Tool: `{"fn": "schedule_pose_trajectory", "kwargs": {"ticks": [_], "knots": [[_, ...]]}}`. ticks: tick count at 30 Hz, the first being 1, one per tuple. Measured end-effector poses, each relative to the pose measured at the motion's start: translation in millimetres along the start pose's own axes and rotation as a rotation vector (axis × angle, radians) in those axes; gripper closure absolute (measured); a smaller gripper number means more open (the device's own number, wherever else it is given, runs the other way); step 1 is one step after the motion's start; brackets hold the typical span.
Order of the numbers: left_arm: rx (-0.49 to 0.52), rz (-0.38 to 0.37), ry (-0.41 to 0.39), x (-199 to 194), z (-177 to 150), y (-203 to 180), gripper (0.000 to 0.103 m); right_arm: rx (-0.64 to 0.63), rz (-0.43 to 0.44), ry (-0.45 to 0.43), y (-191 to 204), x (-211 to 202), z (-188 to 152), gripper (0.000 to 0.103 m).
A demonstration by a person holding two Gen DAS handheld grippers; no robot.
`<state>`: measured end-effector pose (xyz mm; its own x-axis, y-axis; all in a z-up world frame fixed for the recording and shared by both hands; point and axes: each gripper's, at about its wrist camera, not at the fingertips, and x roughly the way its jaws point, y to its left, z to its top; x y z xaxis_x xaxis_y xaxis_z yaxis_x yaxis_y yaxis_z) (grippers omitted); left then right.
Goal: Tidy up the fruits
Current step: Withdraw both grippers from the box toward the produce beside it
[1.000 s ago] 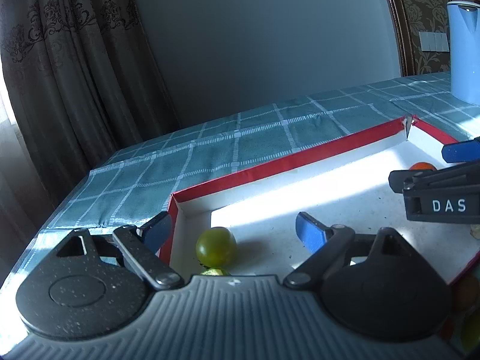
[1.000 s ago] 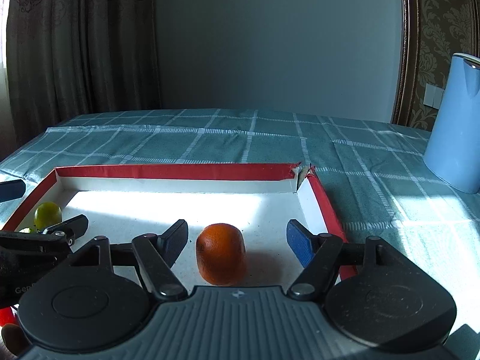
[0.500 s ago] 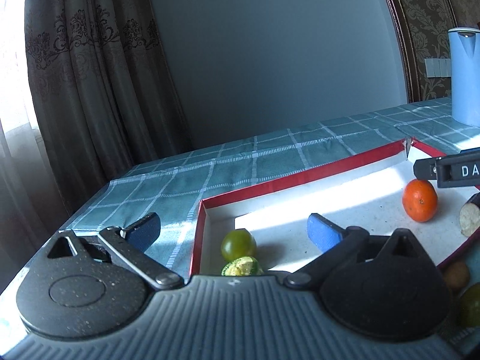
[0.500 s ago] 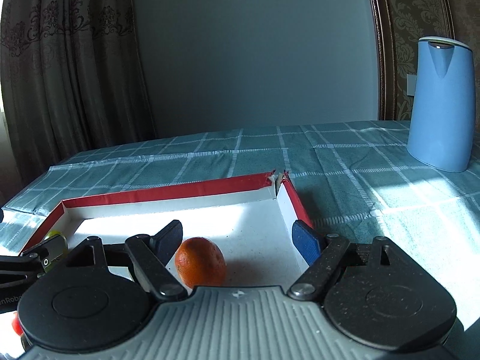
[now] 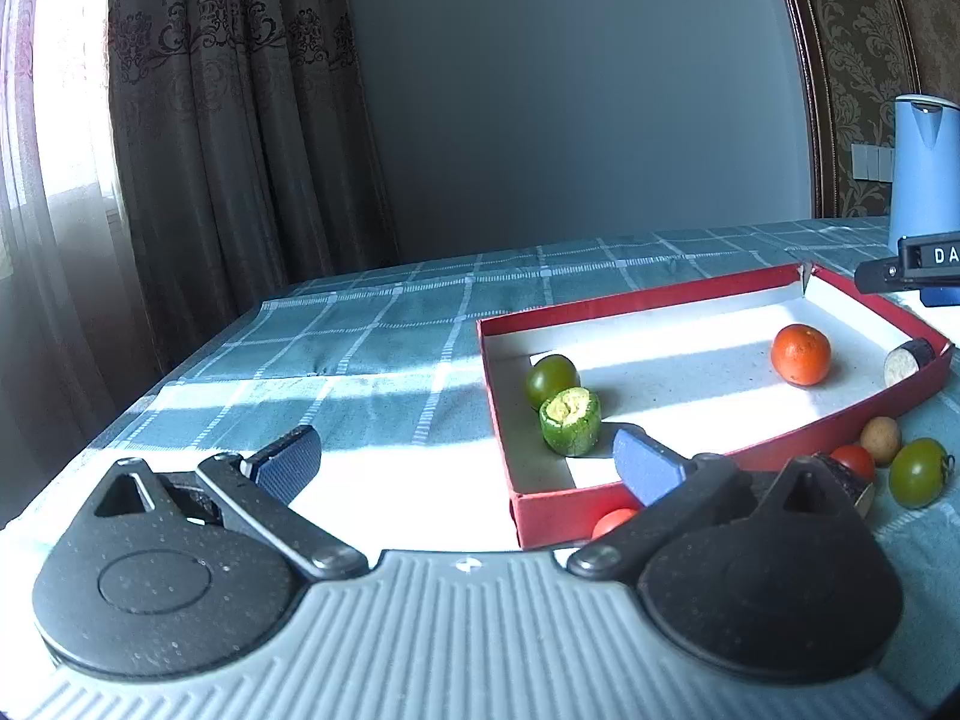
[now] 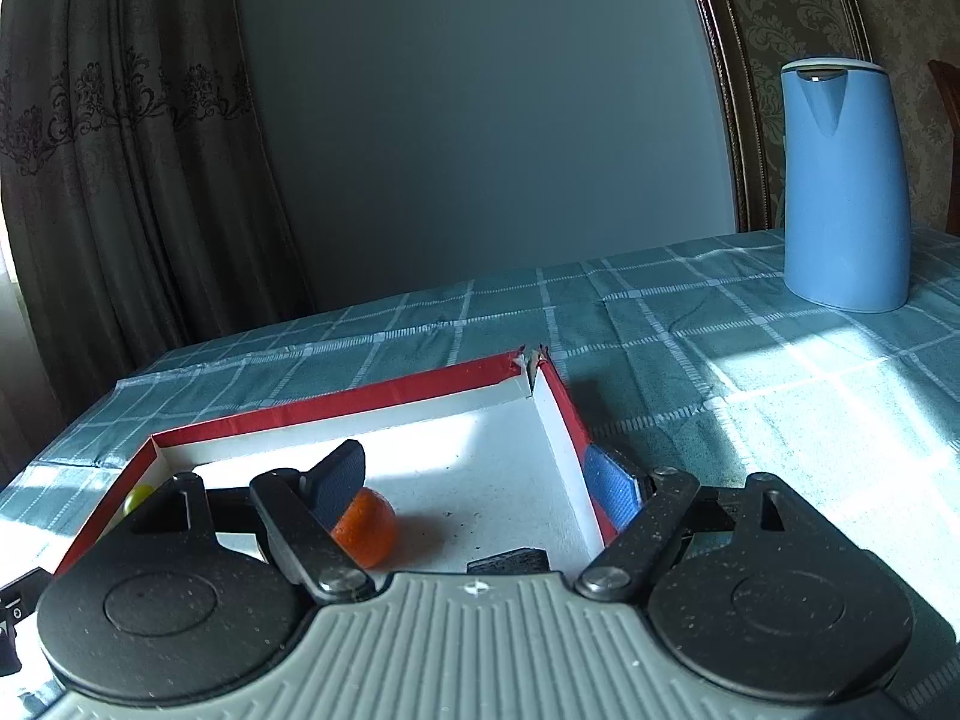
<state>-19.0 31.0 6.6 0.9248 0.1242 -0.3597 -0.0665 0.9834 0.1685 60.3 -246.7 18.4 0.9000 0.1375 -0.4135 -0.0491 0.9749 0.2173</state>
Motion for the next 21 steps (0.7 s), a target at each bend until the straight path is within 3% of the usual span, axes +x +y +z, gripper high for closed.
{"fn": "schedule_pose_trajectory", "kwargs": {"ticks": [4,8,11,15,21], "knots": [[0.01,-0.085,0.068,5.2,-3.3,-0.6,0.0,0.02,0.01,-0.004,-3.0,-5.1,-1.1,0.023],[0.024,-0.072,0.106,13.4,-4.0,-5.1,0.0,0.014,0.015,0.002,-2.4,-9.0,-4.2,0.023],[0.012,-0.16,0.178,23.9,-6.3,-1.7,0.0,0.019,0.028,0.011,-1.8,-11.4,-6.2,0.023],[0.041,-0.156,0.173,22.7,-8.3,-7.5,0.0,0.013,0.036,0.01,0.5,-14.4,-8.0,0.022],[-0.002,-0.167,0.182,23.4,-8.7,2.7,0.0,-0.027,0.028,0.007,7.1,-14.9,-10.4,0.022]]}}
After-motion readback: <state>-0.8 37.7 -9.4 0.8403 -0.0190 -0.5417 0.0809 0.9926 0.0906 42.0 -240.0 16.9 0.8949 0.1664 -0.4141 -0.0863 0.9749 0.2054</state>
